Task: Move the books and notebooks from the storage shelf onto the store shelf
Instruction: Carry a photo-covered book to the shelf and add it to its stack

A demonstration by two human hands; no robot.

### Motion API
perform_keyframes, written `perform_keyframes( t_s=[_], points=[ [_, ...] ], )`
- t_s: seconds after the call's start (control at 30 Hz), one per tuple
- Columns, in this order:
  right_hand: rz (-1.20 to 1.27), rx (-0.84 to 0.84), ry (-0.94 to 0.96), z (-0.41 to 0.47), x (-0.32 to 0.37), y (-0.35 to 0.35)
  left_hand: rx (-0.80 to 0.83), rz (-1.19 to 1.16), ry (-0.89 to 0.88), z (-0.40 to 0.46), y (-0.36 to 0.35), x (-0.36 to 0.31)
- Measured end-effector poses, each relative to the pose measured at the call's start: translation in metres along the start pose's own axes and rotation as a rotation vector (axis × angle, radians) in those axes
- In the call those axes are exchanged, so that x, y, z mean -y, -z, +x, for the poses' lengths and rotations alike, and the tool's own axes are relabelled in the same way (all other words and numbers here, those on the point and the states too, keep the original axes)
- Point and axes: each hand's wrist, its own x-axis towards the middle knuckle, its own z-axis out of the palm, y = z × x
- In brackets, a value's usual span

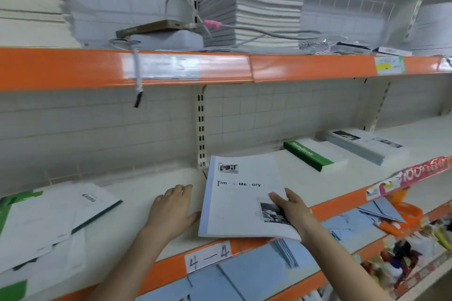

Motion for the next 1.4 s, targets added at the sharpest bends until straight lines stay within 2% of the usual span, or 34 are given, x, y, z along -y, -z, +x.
perform_keyframes(
  t_s=[0.37, 0.67, 0.83, 1.07, 1.4],
  points=[
    [-0.006, 0.004, 0.017, 0.011, 0.009, 0.121, 0.003, -0.024, -0.002, 0.030, -0.026, -0.119],
    [0.045, -0.017, 0.027, 0.009, 0.010, 0.197, 0.022, -0.067, -0.069, 0.062, -0.041, -0.199],
    [0.067, -0.099, 0.023, 0.022, 0.004, 0.238, 0.045, -0.060, -0.090, 0.087, -0.043, -0.234],
    [0.033, -0.088, 0.046, 0.055, 0.010, 0.299, 0.018, -0.069, -0.121, 0.132, -0.058, -0.287],
    [0.005, -0.074, 0.033, 0.133, 0.042, 0.376, -0.023, -0.150, -0.078, 0.212, -0.066, -0.357]
  ],
)
